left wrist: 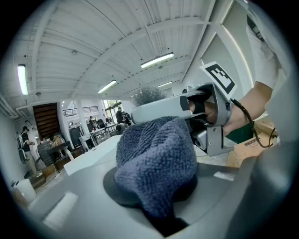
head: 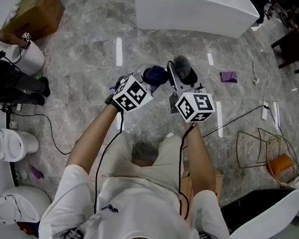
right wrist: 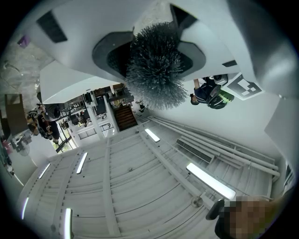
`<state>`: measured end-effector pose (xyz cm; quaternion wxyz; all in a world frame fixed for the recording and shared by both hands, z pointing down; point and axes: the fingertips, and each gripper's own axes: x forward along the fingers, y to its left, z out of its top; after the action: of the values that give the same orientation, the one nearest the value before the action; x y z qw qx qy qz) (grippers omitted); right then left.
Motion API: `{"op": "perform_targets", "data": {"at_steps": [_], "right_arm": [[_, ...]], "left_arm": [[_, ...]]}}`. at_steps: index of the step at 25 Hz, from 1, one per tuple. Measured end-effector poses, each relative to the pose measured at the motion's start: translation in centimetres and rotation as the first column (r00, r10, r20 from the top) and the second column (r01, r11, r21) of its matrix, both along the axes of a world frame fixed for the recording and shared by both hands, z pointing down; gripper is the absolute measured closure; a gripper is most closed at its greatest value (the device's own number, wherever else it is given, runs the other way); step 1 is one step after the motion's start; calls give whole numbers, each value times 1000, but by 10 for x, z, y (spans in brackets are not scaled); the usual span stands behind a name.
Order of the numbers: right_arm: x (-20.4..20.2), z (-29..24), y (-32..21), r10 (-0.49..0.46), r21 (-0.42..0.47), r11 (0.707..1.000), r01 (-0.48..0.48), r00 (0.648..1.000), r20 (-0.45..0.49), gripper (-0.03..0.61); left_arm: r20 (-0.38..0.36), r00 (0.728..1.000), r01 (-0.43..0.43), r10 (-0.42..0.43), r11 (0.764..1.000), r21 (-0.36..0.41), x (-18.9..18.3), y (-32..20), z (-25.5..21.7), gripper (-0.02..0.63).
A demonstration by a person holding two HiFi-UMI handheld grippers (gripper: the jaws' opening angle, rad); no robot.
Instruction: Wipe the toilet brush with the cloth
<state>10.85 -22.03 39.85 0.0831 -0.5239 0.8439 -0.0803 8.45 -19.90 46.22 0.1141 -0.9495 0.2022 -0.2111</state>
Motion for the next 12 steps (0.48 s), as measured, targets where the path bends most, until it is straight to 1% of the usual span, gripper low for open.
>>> {"op": "perform_targets", "data": {"at_steps": [6, 12], "right_arm": [[4, -11, -15, -4, 24, 1000, 5, 1000, -11, 364], [-11, -34, -23, -11, 65, 998, 12, 1000, -19, 356]], "left_arm": [[-34, 999, -1, 0, 1000, -15, 6, -14, -10, 552], [-52, 999, 14, -13, 1000, 14, -7, -24, -32, 552]]}}
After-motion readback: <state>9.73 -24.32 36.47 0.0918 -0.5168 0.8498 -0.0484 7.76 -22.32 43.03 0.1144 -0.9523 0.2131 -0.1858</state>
